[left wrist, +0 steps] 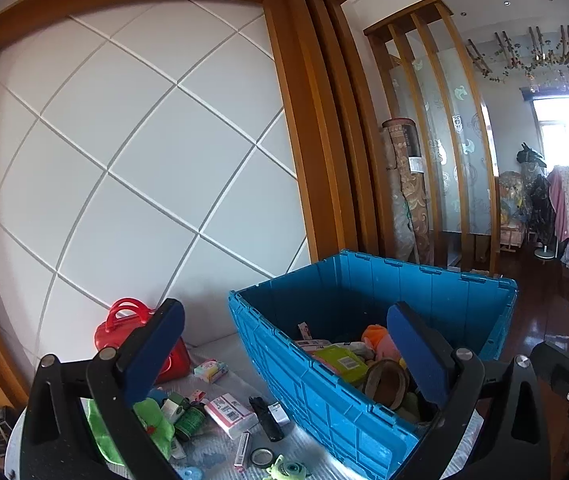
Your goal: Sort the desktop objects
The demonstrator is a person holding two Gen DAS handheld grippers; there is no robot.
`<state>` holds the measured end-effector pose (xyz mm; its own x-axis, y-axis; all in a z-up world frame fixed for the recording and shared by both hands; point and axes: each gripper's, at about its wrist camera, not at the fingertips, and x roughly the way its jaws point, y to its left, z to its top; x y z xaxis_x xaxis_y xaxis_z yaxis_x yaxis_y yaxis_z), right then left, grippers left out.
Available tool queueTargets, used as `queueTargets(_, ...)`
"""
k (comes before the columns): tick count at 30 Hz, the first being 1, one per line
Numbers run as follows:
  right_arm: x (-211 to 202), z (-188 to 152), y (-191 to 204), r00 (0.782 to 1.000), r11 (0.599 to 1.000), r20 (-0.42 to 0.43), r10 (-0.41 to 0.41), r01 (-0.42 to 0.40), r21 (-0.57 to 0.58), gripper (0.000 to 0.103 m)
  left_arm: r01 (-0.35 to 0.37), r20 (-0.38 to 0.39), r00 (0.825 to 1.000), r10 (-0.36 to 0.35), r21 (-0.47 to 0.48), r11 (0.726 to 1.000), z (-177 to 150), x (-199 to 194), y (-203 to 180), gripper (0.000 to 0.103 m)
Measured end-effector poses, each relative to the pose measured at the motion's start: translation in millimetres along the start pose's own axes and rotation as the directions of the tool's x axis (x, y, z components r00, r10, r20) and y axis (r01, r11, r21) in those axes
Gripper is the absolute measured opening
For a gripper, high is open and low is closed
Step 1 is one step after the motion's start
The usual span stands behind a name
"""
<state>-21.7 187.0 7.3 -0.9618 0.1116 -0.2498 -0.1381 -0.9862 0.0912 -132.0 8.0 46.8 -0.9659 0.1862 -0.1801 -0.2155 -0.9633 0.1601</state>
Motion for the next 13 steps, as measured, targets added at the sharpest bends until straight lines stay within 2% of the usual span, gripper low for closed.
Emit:
queueTargets(6, -26.9, -0.2, 10.6, 1.000, 1.000, 0.015, -0.001, 0.001, -0.009, 0.089, 0.056, -0.007, 0.998, -0.056, -0.020, 0.998, -5.7, -25.6, 3.4, 0.103)
queueTargets(8, -32.9, 2.2, 12.0, 1.000, 1.000, 0.029, 0.008, -0.007, -0.015, 0.089, 0.020, 0.026, 0.999, -0.020, -0.014, 1.000, -6.9, -35.8, 3.6, 0.103)
queueTargets(13, -37.6, 6.8, 10.2, 0.999, 1.000, 0.038, 0.010, -0.009, -0.030, 0.091, -0.013, 0.044, 0.999, 0.014, -0.035, 0.999, -7.3, -42.5, 3.7, 0.103)
